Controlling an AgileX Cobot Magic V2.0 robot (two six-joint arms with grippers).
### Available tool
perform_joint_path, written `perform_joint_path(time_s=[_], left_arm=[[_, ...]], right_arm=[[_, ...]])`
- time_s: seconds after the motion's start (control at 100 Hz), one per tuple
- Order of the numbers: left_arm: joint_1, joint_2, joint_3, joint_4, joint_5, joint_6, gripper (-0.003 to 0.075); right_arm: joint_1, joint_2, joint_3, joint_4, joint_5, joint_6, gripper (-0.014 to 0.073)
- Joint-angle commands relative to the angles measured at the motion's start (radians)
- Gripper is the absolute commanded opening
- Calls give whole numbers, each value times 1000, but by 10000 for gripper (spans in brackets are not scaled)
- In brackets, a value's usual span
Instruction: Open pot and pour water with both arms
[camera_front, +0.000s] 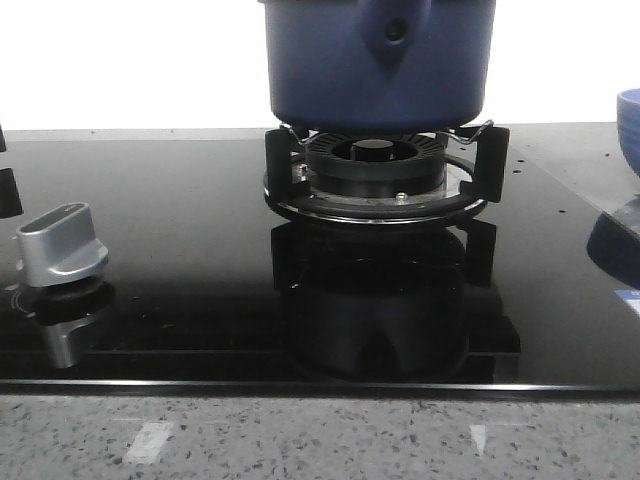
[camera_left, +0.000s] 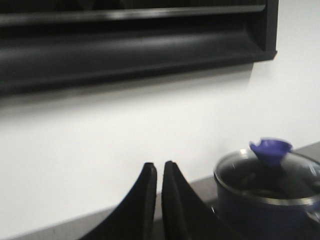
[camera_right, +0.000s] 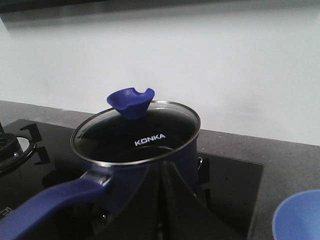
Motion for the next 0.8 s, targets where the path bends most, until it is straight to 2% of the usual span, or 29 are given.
perform_joint_path(time_s=[0.0,0.15,0.3,0.79], left_arm=[[2,-96,83,-60,-20,-1,-20],[2,-250,231,-84,-60,-1,-20],[2,-348,325,-194,-73,-1,-20],[2,-372,376,-212,-60,-1,-20]], right_arm=[[4,-117,72,10,-83,-14,-64],[4,-243,196,10,-98,-14,-67],[4,-276,257,10,-90,-14,-67],[4,-276,301,28,-89,-14,-67]])
